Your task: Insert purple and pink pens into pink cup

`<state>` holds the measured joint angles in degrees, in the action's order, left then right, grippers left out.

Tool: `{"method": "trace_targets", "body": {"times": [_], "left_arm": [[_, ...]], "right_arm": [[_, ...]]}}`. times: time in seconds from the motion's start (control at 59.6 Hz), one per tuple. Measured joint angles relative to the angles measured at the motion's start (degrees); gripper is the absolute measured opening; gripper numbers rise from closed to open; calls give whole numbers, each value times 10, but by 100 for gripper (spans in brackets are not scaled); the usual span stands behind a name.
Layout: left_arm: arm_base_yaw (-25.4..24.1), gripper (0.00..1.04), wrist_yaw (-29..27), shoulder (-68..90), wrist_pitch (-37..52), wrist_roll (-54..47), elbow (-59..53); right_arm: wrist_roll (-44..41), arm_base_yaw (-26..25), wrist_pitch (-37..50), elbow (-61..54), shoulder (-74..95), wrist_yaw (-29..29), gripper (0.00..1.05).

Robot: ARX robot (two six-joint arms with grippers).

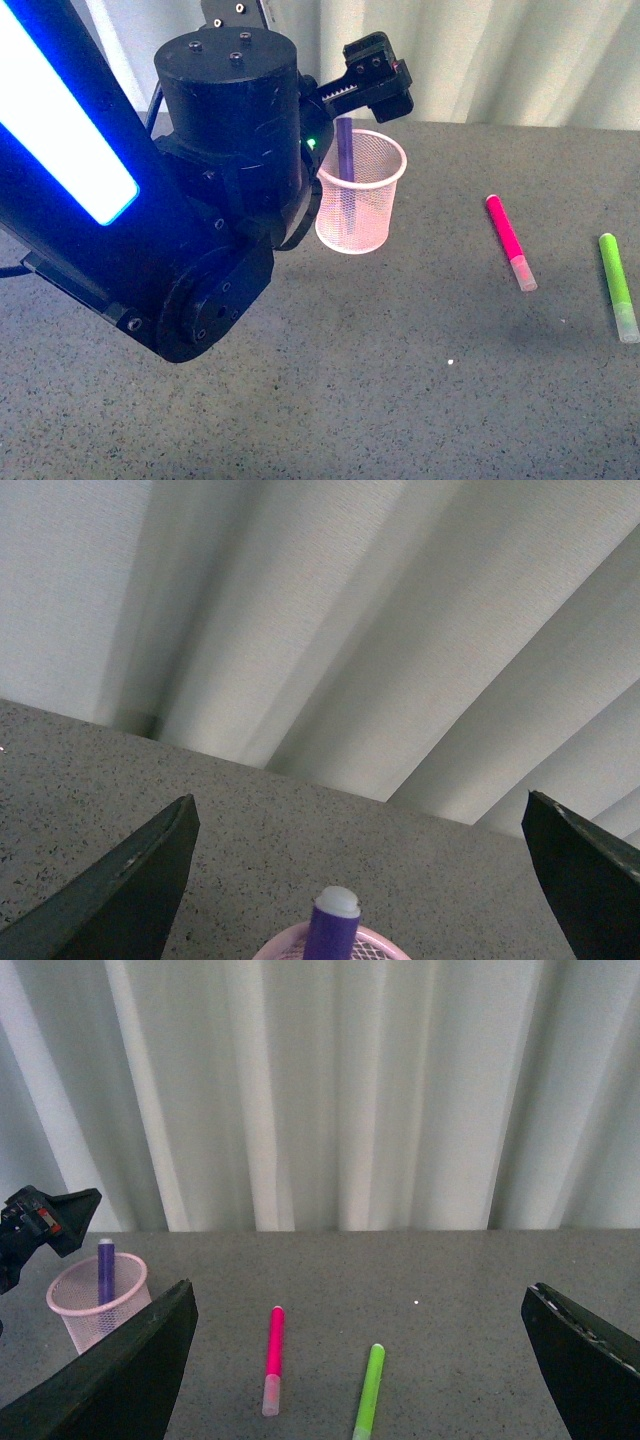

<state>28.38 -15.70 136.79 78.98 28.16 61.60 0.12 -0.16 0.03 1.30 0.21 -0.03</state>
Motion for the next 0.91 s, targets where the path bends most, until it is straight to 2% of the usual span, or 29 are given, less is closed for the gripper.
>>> {"method": "trace_targets", "body": {"times": [0.117,0.235,0.537,0.738,0.905], "left_arm": [[-9,98,3,-12,-29,-3,0],[-32,98,34,-48,-99,-16,0],[-149,98,109,-195,-344,-105,8],[-223,98,158,-290,-433,-184,-58],[-282,98,184,-394,-495,-236,-155]], "right_arm": [[0,0,0,0,0,0,98],[0,0,0,0,0,0,98],[0,0,0,0,0,0,98],[0,0,0,0,0,0,98],[0,0,0,0,0,0,98]]}}
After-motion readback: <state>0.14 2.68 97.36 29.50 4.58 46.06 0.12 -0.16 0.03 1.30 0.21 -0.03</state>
